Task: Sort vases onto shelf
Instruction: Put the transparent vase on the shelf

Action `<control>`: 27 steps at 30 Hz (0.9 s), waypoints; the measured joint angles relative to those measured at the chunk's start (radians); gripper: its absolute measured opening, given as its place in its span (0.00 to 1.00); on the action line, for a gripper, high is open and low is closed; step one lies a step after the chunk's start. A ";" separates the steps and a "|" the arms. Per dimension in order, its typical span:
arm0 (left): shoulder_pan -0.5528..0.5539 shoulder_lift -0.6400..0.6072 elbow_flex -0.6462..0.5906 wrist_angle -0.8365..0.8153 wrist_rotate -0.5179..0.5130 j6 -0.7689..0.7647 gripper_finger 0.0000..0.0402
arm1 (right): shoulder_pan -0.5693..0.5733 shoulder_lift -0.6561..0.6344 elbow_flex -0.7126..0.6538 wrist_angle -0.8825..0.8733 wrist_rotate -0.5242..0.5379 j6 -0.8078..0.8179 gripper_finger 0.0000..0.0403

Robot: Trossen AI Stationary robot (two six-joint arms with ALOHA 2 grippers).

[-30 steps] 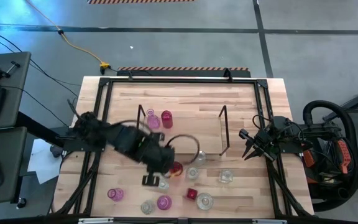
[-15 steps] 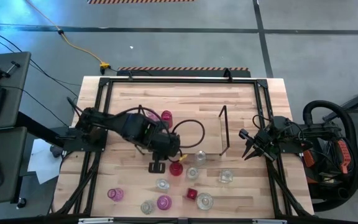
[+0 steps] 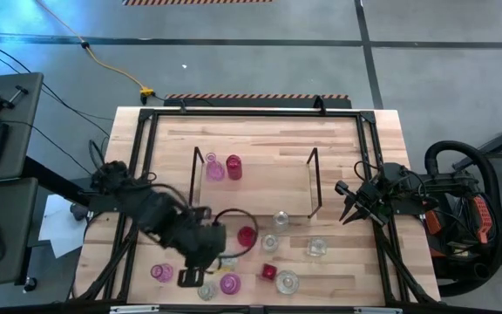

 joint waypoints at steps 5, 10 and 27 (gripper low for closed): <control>0.017 -0.001 0.001 0.004 -0.084 -0.051 0.24 | 0.000 0.000 0.000 0.000 0.000 0.000 0.12; 0.121 0.009 0.000 0.052 -0.023 0.057 0.24 | 0.000 -0.001 0.000 0.000 0.000 0.000 0.12; 0.294 -0.014 0.001 0.187 -0.045 0.249 0.24 | 0.000 -0.001 0.000 0.000 0.000 0.000 0.12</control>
